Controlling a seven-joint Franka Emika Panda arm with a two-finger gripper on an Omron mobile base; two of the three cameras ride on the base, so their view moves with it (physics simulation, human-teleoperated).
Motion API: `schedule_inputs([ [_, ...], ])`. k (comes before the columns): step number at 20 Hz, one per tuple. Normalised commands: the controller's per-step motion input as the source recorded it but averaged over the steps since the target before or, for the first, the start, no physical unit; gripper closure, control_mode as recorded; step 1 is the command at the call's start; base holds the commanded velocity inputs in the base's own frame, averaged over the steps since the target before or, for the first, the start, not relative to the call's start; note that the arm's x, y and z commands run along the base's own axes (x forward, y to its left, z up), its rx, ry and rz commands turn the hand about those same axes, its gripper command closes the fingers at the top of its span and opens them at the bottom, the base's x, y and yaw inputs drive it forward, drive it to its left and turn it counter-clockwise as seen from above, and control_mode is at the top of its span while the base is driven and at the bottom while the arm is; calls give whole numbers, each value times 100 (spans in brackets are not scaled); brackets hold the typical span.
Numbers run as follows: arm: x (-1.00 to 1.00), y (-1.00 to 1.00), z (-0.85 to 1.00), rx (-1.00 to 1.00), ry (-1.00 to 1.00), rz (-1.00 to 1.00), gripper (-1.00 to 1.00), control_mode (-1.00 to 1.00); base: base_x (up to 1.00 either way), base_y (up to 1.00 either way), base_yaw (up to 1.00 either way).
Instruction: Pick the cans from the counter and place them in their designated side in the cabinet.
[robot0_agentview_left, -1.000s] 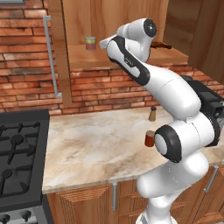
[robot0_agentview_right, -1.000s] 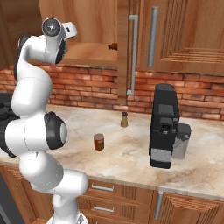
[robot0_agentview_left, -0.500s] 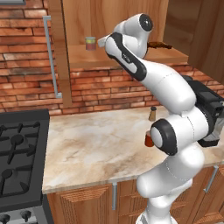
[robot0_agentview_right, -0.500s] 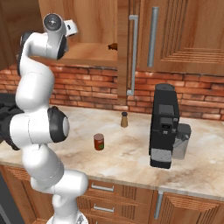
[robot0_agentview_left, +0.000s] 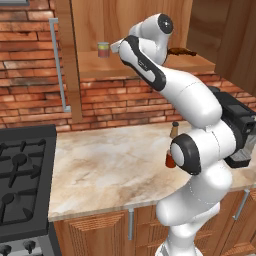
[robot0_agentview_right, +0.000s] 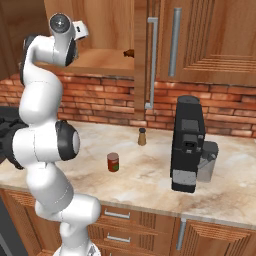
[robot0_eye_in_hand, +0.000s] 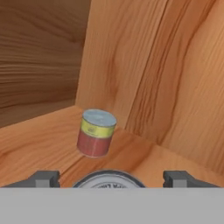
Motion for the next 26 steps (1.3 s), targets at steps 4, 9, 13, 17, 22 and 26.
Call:
schedule_inputs([
  [4,13,0,2,0,-14,6,-100,-100,0,0,0],
  [9,6,-2,10,0,-16,6,-100,-100,0,0,0],
  [13,-28,-11,27,0,-17,7,-100,-100,0,0,0],
  [17,-62,0,5,-3,-6,6,-100,-100,0,0,0],
  [22,-70,0,0,-6,-1,4,-100,-100,0,0,0],
  [26,-78,0,0,-6,0,3,-100,-100,0,0,0],
])
